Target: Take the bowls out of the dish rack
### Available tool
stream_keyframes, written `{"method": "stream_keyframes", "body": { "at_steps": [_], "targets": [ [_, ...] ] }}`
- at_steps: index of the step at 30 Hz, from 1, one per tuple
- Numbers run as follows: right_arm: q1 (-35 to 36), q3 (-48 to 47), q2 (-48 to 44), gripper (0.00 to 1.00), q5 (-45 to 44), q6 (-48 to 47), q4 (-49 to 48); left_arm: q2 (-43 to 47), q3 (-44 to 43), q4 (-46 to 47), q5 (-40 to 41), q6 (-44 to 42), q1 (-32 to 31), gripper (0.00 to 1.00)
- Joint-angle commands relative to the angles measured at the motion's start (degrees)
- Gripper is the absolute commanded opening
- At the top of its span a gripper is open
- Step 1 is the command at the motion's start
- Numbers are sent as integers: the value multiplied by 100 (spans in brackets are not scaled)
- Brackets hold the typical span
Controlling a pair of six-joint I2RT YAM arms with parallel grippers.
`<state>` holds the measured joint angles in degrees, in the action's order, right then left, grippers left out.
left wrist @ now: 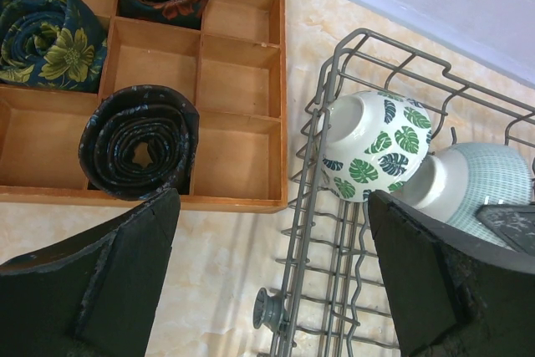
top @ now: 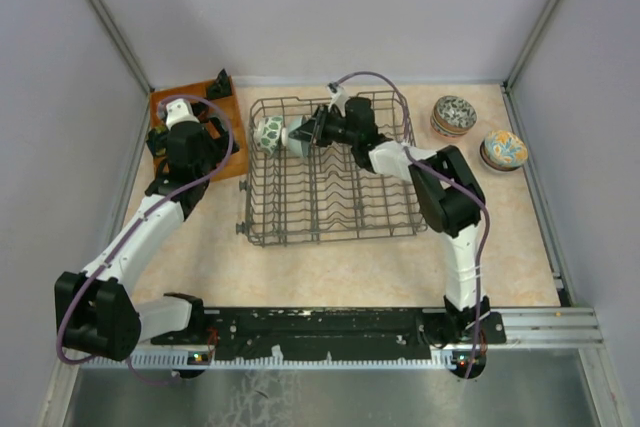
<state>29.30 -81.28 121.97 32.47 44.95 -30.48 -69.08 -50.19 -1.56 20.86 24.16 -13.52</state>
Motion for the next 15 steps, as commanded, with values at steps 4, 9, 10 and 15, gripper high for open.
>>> {"method": "stream_keyframes", "body": {
  "at_steps": [4,9,10,15],
  "targets": [
    [-111,-11,-1199,0,-115,-237,-463,149,-34,24,74,-26,-19,99],
    [-227,-144,-1918,0,-378,-660,204,116,-48,54,50,6,-19,99],
    [-254,-205,-2091,0,-539,-857,502,102,-44,70,38,18,-19,99],
    [-389,-1145,-2819,0,-2187,-2357,3213,78,-70,85,-30,62,-19,99]
  ]
}}
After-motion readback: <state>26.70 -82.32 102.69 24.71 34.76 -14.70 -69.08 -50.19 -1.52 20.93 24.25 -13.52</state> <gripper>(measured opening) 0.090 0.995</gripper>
